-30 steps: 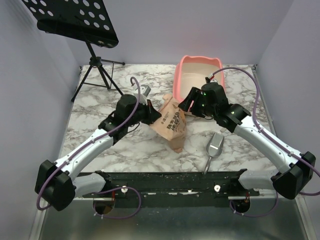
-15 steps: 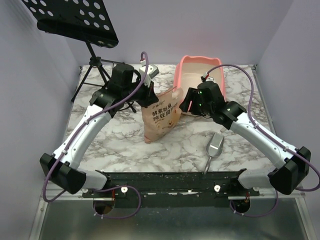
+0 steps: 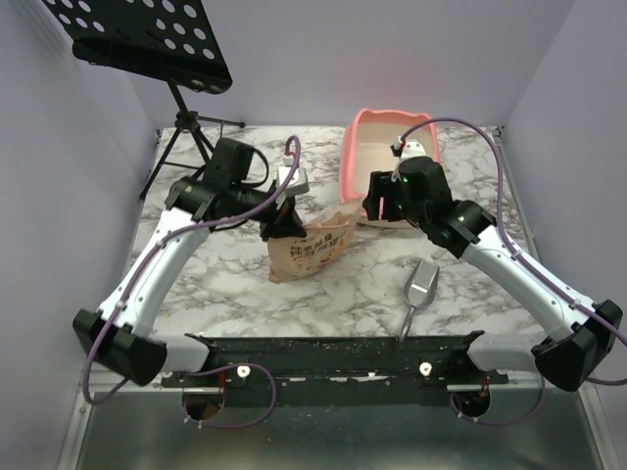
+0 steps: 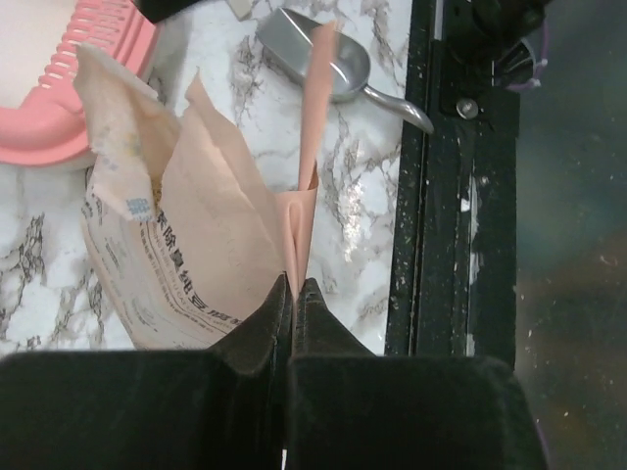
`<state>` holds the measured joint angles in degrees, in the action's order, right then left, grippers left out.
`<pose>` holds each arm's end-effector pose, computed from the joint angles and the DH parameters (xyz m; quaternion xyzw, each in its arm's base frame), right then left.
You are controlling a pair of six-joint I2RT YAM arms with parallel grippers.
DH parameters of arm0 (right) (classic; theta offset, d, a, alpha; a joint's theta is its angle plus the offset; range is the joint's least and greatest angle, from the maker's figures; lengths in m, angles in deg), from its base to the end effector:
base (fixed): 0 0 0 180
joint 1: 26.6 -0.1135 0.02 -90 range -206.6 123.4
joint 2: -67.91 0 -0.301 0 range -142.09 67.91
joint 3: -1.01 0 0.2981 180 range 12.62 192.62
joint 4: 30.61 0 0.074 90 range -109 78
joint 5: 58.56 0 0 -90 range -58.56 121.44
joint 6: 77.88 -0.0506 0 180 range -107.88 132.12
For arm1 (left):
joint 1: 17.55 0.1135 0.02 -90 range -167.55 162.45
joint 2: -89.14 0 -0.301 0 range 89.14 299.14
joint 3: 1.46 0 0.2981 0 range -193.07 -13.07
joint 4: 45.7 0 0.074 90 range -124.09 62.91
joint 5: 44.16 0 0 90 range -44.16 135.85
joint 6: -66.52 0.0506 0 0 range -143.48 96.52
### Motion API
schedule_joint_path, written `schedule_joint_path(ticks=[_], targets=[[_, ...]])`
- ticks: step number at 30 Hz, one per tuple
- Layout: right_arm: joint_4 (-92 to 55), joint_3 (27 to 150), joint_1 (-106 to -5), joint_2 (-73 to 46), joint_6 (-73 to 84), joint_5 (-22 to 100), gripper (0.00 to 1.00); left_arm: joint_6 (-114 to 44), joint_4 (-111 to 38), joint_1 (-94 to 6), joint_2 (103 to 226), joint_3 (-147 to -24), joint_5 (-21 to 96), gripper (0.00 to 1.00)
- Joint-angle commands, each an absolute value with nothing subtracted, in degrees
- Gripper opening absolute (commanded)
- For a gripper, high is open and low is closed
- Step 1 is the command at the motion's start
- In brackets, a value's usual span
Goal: Fill the litter box with clean litter
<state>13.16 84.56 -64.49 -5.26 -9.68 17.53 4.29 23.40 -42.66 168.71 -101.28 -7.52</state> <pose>0.2670 0.1924 0.3876 -0.0655 0.8734 0.1418 0.4613 0.2669 -0.1699 0.4342 0.5138 0.6788 -0.4130 0.3237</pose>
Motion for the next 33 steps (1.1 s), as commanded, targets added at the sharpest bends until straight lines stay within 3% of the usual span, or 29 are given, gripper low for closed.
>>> schedule_joint_path(ticks=[1, 7, 13, 19, 27, 33], targets=[[3.62, 79.62, -64.48, -0.13, 7.61, 22.81, 0.73, 4.75, 8.66, -42.69, 150.78, -91.49, -18.32, 0.0], [-11.36, 72.64, -64.48, 3.84, 22.92, 30.99, 0.73, 1.66, 6.78, -42.52, 146.18, -88.75, -18.58, 0.0], [-2.23, 79.41, -64.39, -0.82, 32.51, 49.6, 0.73, -2.38, 3.63, -42.52, 147.41, -85.94, -21.21, 0.0], [3.56, 81.17, -64.39, -3.54, 38.21, 60.33, 0.73, -6.08, -1.57, -42.78, 145.3, -80.58, -22.09, 0.0], [11.4, 81.09, -54.92, -0.83, 49.12, 81.07, 0.76, -1.26, 4.57, -45.24, 148.54, -86.53, -22.27, 0.0], [17.29, 81.0, -52.26, -0.64, 54.48, 89.34, 0.77, 4.73, 12.13, -47.44, 152.67, -92.96, -19.55, 0.0]])
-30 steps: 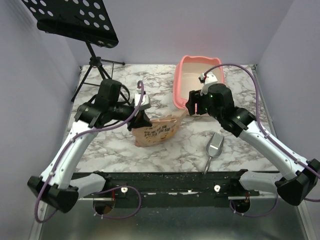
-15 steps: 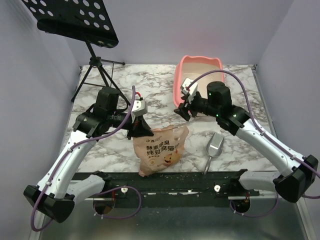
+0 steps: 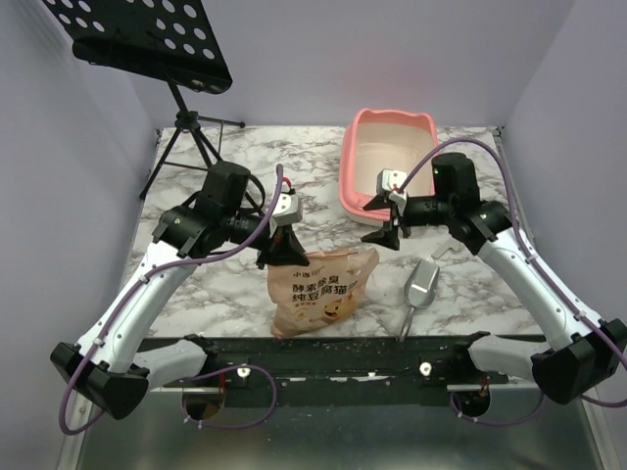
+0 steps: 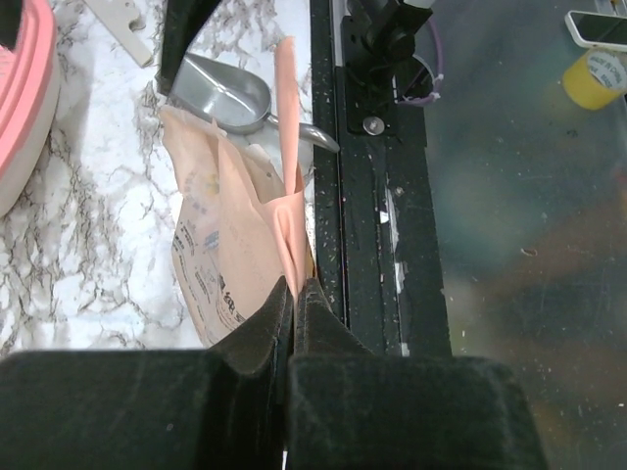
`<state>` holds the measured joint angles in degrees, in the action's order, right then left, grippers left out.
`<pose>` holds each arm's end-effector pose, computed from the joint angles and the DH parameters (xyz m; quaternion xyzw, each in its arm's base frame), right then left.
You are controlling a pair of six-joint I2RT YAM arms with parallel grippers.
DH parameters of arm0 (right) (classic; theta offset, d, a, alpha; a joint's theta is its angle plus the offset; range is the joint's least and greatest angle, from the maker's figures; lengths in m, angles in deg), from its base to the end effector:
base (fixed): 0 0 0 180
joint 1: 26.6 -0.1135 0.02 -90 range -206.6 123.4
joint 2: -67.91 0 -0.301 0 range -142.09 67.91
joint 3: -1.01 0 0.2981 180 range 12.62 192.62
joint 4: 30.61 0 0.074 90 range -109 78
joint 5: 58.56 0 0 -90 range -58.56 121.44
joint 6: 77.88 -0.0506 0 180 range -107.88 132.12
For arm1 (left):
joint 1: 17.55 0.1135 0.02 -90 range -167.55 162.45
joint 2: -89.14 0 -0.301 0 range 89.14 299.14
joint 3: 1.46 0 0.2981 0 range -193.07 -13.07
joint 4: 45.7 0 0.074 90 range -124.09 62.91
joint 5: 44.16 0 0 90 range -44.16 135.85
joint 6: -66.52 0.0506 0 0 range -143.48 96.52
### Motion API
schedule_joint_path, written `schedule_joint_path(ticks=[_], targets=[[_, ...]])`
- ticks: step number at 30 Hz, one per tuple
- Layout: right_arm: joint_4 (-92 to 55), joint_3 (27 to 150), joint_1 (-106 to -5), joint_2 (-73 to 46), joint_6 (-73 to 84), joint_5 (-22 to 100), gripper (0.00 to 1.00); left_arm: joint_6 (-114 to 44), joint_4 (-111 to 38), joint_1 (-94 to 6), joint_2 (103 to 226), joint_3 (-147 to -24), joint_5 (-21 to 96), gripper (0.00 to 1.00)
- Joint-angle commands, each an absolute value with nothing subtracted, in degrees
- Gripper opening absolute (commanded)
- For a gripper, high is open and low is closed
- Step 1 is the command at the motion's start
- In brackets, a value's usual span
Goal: Fill the litter box with clean litter
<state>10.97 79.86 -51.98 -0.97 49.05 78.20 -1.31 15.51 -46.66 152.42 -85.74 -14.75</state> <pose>0.2532 0.1609 0.3889 -0.5802 0.5856 0.2996 0.4803 0.1869 -0.1545 0.4254 0.5303 0.6142 -0.4787 0.3351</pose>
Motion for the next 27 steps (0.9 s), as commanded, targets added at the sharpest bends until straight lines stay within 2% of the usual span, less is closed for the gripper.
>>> schedule_joint_path(ticks=[1, 6, 15, 21, 27], targets=[[17.56, 80.56, -52.35, -0.99, 54.84, 91.62, 0.77, 5.86, 13.18, -47.44, 153.64, -94.18, -19.46, 0.0], [14.13, 76.35, -53.49, -0.82, 53.61, 96.83, 0.78, 13.34, 22.68, -47.44, 160.49, -101.48, -19.28, 0.0], [9.83, 73.88, -57.8, -5.47, 49.57, 98.15, 0.78, 13.62, 23.05, -47.44, 164.99, -104.66, -17.0, 0.0], [-1.05, 71.34, -58.85, -7.15, 41.41, 100.52, 0.76, 9.83, 13.13, -47.44, 160.08, -96.94, -14.8, 0.0], [-6.17, 73.34, -62.54, -12.06, 35.07, 97.28, 0.64, 3.94, -2.01, -47.26, 151.81, -84.62, -9.53, 0.0]])
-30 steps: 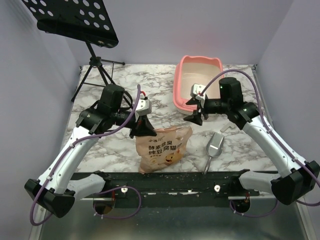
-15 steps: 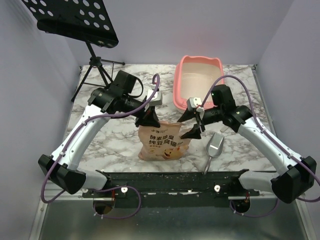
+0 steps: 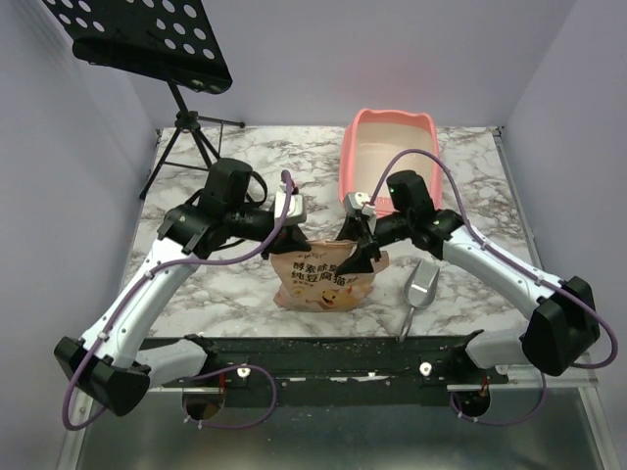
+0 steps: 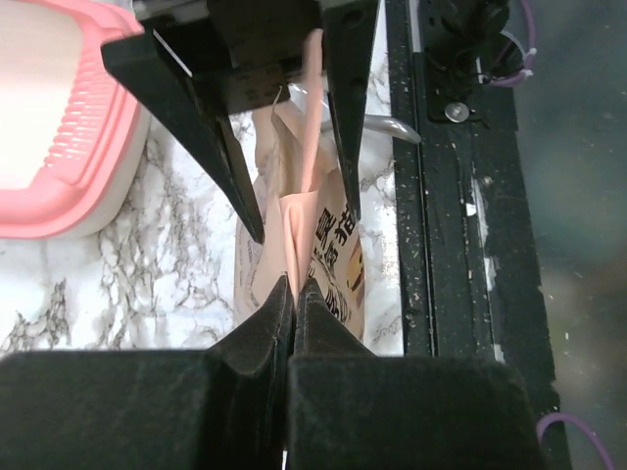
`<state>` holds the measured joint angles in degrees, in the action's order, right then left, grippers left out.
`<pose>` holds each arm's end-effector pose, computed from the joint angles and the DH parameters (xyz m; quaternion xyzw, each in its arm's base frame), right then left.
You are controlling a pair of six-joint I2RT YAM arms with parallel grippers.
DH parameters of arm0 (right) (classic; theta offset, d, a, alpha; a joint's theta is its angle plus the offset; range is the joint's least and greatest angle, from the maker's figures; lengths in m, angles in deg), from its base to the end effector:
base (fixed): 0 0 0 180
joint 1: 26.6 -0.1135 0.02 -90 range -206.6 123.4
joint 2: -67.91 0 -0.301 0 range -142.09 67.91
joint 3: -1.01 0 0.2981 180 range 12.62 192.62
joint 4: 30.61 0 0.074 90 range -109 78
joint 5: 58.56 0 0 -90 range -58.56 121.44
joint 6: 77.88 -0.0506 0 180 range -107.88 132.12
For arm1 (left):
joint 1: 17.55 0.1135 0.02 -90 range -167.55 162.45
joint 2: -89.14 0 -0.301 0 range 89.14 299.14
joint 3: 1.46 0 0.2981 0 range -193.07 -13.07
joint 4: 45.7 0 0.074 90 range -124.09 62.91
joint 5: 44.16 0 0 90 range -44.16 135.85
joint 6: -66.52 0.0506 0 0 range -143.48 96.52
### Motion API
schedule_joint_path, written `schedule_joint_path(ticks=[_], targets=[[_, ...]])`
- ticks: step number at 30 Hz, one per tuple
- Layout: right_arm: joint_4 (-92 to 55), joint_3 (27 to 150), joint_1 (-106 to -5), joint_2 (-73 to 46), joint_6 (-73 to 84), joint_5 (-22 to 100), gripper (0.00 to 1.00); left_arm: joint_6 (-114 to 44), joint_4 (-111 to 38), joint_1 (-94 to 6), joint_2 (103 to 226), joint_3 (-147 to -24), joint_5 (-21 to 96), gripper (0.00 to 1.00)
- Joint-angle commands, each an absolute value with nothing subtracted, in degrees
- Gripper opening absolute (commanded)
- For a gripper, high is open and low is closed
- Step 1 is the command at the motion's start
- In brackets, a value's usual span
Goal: Fill the litter box with clean litter
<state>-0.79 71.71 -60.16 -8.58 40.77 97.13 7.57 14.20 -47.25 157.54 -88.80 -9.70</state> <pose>0.2440 0.2172 0.3209 -0.5983 0.5118 0.4984 0.3629 0.2127 -0.1693 0.4228 0.5739 0.5968 -0.4195 0.3722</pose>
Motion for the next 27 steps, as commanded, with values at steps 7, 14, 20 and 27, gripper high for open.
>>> schedule_joint_path(ticks=[7, 14, 20, 27], targets=[[-12.13, 75.11, -64.83, -16.03, 29.1, 89.47, 0.01, 1.84, -4.02, -46.82, 151.45, -83.92, -2.6, 0.0], [-22.34, 74.66, -67.55, -13.65, 21.8, 74.62, 0.01, 0.24, -20.8, -47.35, 146.62, -76.71, 20.67, 0.05], [-24.53, 77.74, -72.2, -12.34, 17.49, 58.63, 0.01, 4.9, -23.1, -47.35, 147.58, -79.34, 28.44, 0.06], [-25.95, 79.5, -75.63, -9.88, 14.23, 44.46, 0.01, 6.49, -23.99, -47.35, 149.78, -82.5, 28.18, 0.06]])
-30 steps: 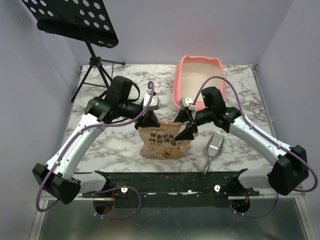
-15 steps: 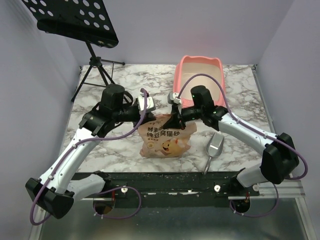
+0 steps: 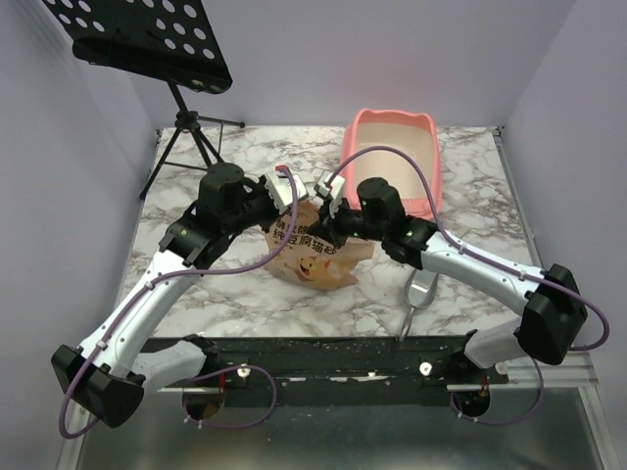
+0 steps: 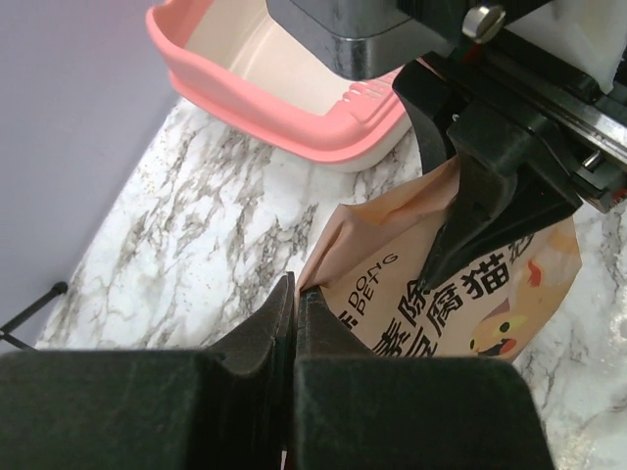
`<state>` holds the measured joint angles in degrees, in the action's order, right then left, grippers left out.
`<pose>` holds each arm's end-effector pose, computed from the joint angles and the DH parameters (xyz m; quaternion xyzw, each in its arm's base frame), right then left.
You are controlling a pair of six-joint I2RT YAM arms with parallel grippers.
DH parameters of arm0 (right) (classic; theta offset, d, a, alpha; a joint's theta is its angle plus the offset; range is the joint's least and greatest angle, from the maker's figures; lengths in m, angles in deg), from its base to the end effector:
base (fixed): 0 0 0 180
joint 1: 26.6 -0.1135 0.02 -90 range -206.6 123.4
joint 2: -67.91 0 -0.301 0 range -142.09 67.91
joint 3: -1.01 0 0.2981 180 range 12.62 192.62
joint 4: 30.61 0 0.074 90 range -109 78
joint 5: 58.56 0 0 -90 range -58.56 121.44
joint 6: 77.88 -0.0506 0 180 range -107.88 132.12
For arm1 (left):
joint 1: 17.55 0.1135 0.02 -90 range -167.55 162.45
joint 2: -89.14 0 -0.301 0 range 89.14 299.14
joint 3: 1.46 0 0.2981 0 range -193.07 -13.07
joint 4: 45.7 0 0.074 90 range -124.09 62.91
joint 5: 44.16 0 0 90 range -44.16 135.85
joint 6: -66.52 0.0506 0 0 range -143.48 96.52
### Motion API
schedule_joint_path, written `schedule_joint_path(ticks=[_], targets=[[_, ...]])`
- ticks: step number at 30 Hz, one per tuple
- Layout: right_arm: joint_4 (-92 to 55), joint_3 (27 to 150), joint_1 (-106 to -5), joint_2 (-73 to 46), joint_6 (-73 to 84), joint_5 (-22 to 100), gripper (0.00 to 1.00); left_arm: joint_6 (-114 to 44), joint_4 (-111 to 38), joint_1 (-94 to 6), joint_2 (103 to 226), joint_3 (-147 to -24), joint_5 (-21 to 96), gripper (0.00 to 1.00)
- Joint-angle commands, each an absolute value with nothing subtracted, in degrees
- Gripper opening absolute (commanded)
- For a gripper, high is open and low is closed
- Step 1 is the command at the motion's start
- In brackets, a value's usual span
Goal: Fill the litter box with clean litter
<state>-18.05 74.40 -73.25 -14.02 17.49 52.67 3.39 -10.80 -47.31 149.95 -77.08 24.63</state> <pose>0.2514 0.2930 0.3236 -0.4491 0.6827 0.3381 0.4668 0.2298 -0.1525 0.4109 0.4749 0.6592 -0.1650 0.5592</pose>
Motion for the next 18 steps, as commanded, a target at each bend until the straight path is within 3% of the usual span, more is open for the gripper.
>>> schedule_joint_path(ticks=[1, 8, 11, 14, 18], targets=[[-25.77, 79.68, -76.07, -9.87, 14.32, 43.49, 0.01, 6.4, -23.2, -47.35, 149.87, -82.77, 27.92, 0.06], [-24.45, 79.42, -76.61, -13.03, 12.57, 45.06, 0.01, 2.63, -23.98, -47.44, 146.19, -74.97, 28.88, 0.06], [-24.01, 78.54, -76.52, -13.48, 12.39, 45.85, 0.16, 1.04, -24.95, -47.7, 143.72, -69.69, 30.02, 0.06], [-22.62, 78.1, -76.61, -11.9, 13.79, 44.37, 0.4, -0.19, -26.35, -47.79, 141.18, -64.68, 31.16, 0.02], [-19.18, 77.58, -76.43, -7.25, 16.77, 38.4, 0.54, 1.3, -27.67, -47.88, 137.66, -58.35, 31.08, 0.0]])
